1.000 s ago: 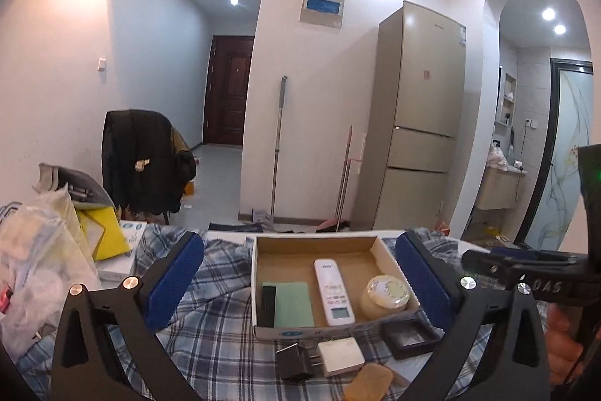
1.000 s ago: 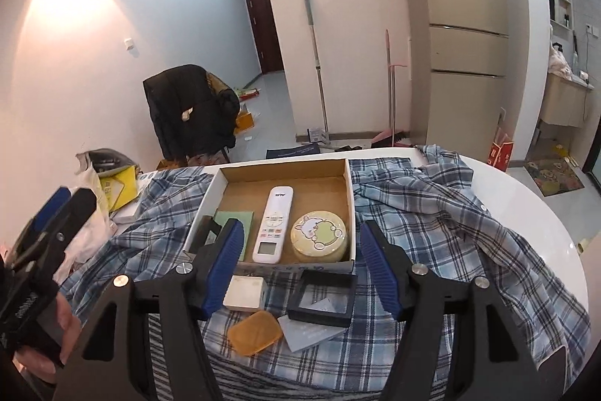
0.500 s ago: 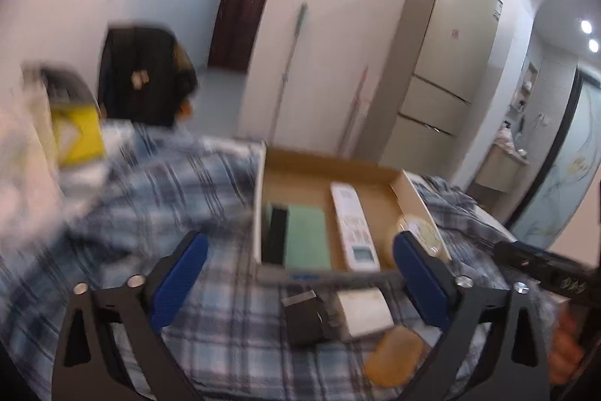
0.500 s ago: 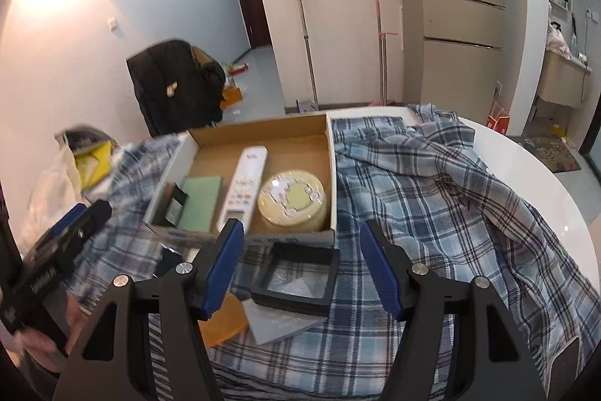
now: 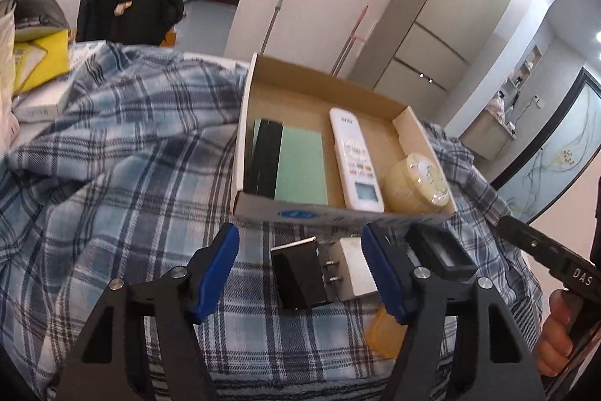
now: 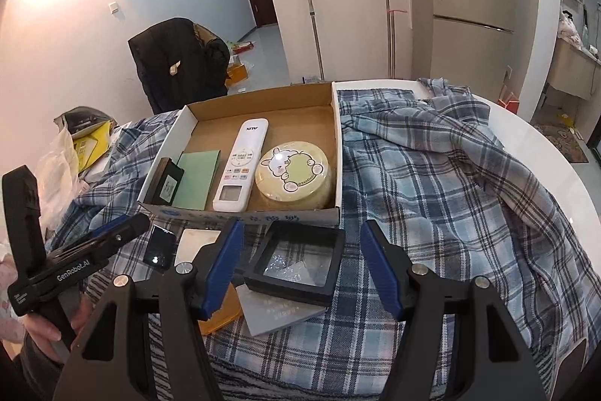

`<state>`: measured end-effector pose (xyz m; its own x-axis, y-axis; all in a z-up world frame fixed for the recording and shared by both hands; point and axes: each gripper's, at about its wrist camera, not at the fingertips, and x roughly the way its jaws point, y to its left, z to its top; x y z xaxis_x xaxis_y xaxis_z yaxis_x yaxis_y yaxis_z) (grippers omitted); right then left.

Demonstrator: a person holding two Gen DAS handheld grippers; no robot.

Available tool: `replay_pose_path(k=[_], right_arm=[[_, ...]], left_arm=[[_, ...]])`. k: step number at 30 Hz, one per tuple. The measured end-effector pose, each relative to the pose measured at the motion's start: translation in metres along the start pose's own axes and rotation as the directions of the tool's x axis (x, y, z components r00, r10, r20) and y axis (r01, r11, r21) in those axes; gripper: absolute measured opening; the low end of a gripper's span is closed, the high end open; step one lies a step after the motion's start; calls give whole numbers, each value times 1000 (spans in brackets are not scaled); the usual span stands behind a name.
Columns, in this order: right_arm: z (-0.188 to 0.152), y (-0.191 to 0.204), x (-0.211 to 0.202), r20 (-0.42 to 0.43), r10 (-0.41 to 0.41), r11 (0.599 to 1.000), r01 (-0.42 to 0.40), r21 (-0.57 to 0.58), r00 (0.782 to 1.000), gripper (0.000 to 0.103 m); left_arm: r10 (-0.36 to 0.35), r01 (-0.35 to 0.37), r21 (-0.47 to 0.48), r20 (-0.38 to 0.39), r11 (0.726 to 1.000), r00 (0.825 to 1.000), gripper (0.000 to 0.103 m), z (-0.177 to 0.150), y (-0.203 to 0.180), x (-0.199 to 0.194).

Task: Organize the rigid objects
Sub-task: 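Grasp the black plug adapter with the left tool while the right tool approaches the black frame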

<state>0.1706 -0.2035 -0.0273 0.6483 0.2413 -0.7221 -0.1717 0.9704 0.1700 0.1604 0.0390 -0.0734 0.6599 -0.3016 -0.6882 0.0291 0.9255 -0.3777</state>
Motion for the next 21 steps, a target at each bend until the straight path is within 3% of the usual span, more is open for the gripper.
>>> replay_pose_path(k=[6,8,15,18,21], right_arm=[[1,-1,1,-6,3,1000,-3,7,1000,63],[1,-2,1,-9,10,1000,-10,10,1000,63],[1,-4,-1,-4,2,1000,-1,18,1000,63],[1,-3,-1,-6,4,1000,-4,15,1000,63],[1,-2,0,-7,0,1000,0,13,1000,63]], left_arm=[[12,-11,1,-85,1000,996,60,-3,1,13],[4,-2,12,-104,1000,995,46,-5,-1,17],[14,-11,29,-113,1000,993,39,-7,-5,19],[37,-35,32,-85,999,996,36,-7,-7,15],[102,-103,48,16,994,995,35,-5,-11,-1]])
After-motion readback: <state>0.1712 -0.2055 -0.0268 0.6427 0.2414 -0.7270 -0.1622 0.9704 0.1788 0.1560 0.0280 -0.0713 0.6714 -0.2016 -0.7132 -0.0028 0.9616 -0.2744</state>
